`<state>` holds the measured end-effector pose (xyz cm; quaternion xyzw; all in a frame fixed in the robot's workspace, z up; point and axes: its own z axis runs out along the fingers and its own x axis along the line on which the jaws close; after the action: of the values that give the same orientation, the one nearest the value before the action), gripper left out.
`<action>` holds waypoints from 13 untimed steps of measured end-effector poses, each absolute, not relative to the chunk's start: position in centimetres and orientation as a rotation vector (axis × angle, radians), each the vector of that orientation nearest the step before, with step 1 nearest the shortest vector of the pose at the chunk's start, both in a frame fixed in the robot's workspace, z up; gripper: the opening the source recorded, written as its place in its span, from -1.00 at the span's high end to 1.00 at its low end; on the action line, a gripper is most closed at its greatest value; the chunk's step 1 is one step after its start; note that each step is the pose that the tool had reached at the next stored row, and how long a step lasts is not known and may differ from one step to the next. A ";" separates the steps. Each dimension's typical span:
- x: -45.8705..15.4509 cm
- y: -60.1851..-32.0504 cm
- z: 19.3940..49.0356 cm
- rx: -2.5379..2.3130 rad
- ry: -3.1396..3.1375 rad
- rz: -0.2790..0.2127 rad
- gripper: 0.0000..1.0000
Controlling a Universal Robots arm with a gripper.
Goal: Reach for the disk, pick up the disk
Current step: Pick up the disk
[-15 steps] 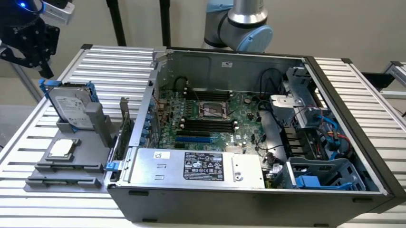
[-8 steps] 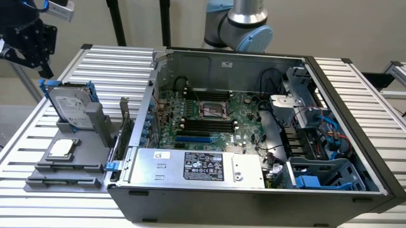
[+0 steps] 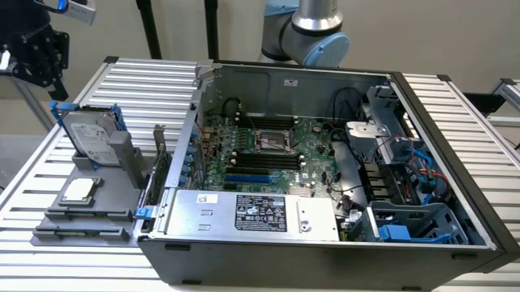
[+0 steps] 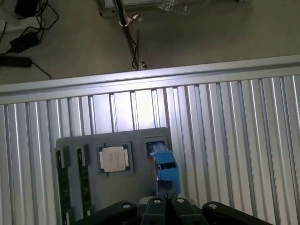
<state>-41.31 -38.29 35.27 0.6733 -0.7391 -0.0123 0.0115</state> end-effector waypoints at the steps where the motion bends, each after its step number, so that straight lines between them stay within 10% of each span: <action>1: -41.3 -38.3 35.3 2.113 -2.293 -0.038 0.79; 13: -41.3 -37.8 35.2 2.196 -2.215 -0.034 0.76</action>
<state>-41.31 -37.81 35.22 0.7040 -0.7100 -0.0110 0.0112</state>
